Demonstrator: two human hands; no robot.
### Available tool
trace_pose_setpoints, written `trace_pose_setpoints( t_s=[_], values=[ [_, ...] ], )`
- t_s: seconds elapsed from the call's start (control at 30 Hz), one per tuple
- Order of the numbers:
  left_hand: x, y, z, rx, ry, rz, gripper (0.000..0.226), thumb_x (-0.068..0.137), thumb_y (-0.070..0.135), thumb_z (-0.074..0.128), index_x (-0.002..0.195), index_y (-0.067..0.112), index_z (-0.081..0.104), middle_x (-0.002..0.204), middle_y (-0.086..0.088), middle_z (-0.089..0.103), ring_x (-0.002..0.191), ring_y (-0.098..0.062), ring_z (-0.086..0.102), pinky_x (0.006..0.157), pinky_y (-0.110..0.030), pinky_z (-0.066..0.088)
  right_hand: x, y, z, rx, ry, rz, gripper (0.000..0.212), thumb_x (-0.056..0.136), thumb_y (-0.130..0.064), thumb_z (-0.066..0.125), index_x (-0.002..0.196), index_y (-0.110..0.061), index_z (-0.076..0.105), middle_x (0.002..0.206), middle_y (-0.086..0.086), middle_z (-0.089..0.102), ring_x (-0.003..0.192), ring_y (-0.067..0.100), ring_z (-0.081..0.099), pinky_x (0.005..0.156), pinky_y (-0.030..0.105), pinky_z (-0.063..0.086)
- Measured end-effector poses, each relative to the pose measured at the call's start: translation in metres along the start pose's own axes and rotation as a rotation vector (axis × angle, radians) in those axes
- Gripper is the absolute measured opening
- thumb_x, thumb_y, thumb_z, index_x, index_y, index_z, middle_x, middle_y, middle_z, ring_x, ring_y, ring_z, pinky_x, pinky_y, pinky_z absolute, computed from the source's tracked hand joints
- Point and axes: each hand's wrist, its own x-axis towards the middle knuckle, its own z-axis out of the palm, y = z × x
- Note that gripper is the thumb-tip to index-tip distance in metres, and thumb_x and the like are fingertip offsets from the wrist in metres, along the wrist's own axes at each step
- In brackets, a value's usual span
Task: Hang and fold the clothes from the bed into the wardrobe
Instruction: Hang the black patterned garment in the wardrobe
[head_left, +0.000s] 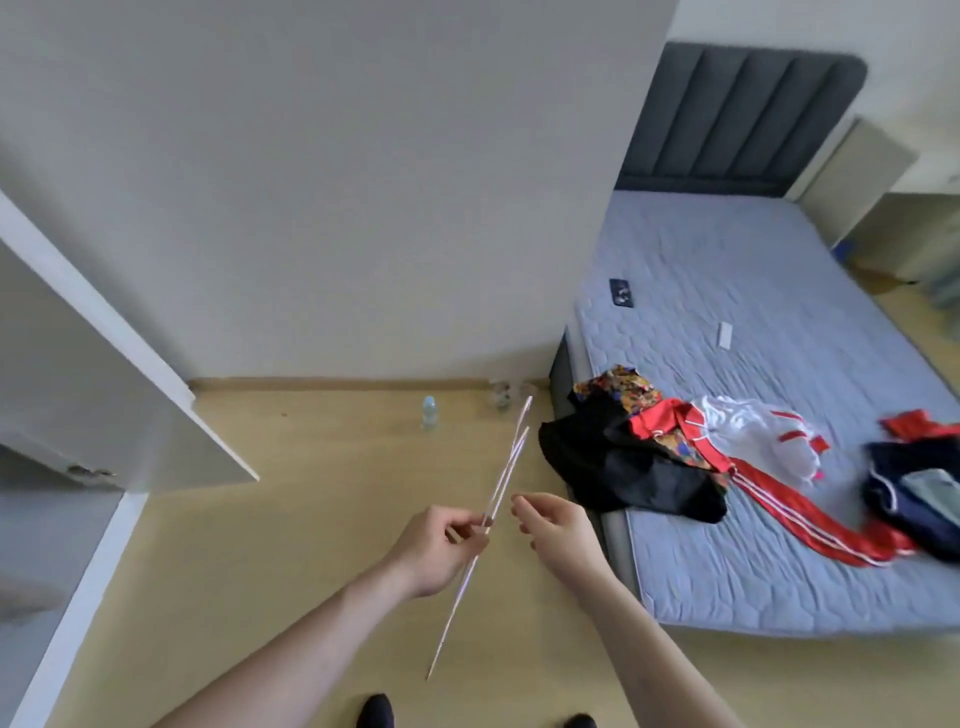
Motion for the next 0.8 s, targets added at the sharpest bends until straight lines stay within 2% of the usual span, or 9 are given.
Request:
trace_pose_setpoints(
  t_s=[0.13, 0.2, 0.27, 0.33, 0.4, 0.47, 0.57, 0.7, 0.8],
  values=[
    [0.028, 0.053, 0.085, 0.078, -0.067, 0.028, 0.013, 0.091, 0.033, 0.074, 0.103, 0.030, 0.080, 0.078, 0.010, 0.069, 0.063, -0.001, 0.051, 0.070, -0.023, 0.048, 0.017, 0.037, -0.080, -0.045, 0.041, -0.009, 0.018, 0.092, -0.040, 0.066, 0.091, -0.027, 0.078, 0.080, -0.015, 0.074, 0.072, -0.001, 0.064, 0.068, 0.018, 0.046],
    [0.038, 0.082, 0.124, 0.121, -0.081, 0.029, 0.021, 0.084, 0.049, 0.072, 0.096, 0.034, 0.080, 0.082, 0.006, 0.074, 0.064, -0.005, 0.054, 0.071, -0.025, 0.050, 0.022, 0.052, -0.118, -0.036, 0.065, 0.014, 0.020, 0.093, -0.036, 0.066, 0.085, -0.022, 0.077, 0.078, -0.011, 0.074, 0.067, 0.003, 0.061, 0.066, 0.022, 0.048],
    [0.047, 0.105, 0.156, 0.147, -0.092, 0.035, 0.030, 0.075, 0.065, 0.063, 0.091, 0.043, 0.076, 0.079, 0.012, 0.074, 0.065, -0.005, 0.058, 0.072, -0.026, 0.051, 0.029, 0.068, -0.153, -0.032, 0.095, 0.028, 0.019, 0.096, -0.032, 0.066, 0.086, -0.019, 0.076, 0.080, -0.005, 0.076, 0.075, 0.009, 0.067, 0.074, 0.030, 0.052],
    [0.059, 0.121, 0.182, 0.183, -0.128, 0.029, 0.024, 0.082, 0.058, 0.066, 0.092, 0.039, 0.078, 0.080, 0.018, 0.074, 0.073, -0.001, 0.064, 0.076, -0.025, 0.053, 0.039, 0.081, -0.186, -0.031, 0.111, 0.048, 0.017, 0.097, -0.030, 0.066, 0.086, -0.021, 0.076, 0.080, -0.006, 0.076, 0.081, 0.012, 0.070, 0.078, 0.031, 0.054],
    [0.073, 0.132, 0.199, 0.243, -0.162, 0.016, 0.023, 0.091, 0.048, 0.068, 0.099, 0.030, 0.080, 0.091, 0.016, 0.076, 0.084, -0.003, 0.068, 0.081, -0.026, 0.055, 0.052, 0.092, -0.217, -0.001, 0.136, 0.080, 0.019, 0.099, -0.026, 0.064, 0.085, -0.022, 0.075, 0.078, -0.007, 0.075, 0.077, 0.013, 0.068, 0.074, 0.029, 0.053],
    [0.094, 0.136, 0.206, 0.305, -0.182, -0.010, 0.022, 0.095, 0.044, 0.066, 0.104, 0.028, 0.078, 0.099, 0.015, 0.075, 0.091, -0.005, 0.067, 0.085, -0.025, 0.054, 0.067, 0.104, -0.246, 0.041, 0.171, 0.129, 0.021, 0.102, -0.021, 0.058, 0.088, -0.018, 0.073, 0.076, -0.001, 0.076, 0.073, 0.016, 0.068, 0.071, 0.032, 0.055],
    [0.138, 0.142, 0.207, 0.344, -0.217, -0.071, 0.018, 0.097, 0.038, 0.064, 0.108, 0.029, 0.076, 0.102, 0.016, 0.071, 0.094, -0.005, 0.064, 0.085, -0.022, 0.052, 0.092, 0.122, -0.285, 0.097, 0.210, 0.192, 0.022, 0.105, -0.018, 0.051, 0.097, -0.015, 0.071, 0.078, 0.007, 0.074, 0.072, 0.018, 0.067, 0.069, 0.037, 0.058],
    [0.221, 0.150, 0.213, 0.394, -0.252, -0.129, 0.018, 0.098, 0.030, 0.064, 0.111, 0.024, 0.075, 0.102, 0.011, 0.069, 0.095, -0.008, 0.063, 0.082, -0.020, 0.046, 0.134, 0.135, -0.326, 0.152, 0.276, 0.249, 0.023, 0.107, -0.016, 0.048, 0.102, -0.012, 0.070, 0.077, 0.008, 0.068, 0.067, 0.017, 0.067, 0.059, 0.031, 0.054],
    [0.299, 0.152, 0.225, 0.424, -0.267, -0.169, 0.016, 0.096, 0.026, 0.067, 0.108, 0.021, 0.076, 0.104, 0.005, 0.071, 0.096, -0.013, 0.065, 0.086, -0.023, 0.051, 0.174, 0.138, -0.352, 0.148, 0.310, 0.285, 0.023, 0.108, -0.018, 0.047, 0.104, -0.015, 0.070, 0.079, 0.010, 0.067, 0.069, 0.021, 0.068, 0.061, 0.033, 0.057]
  ],
)
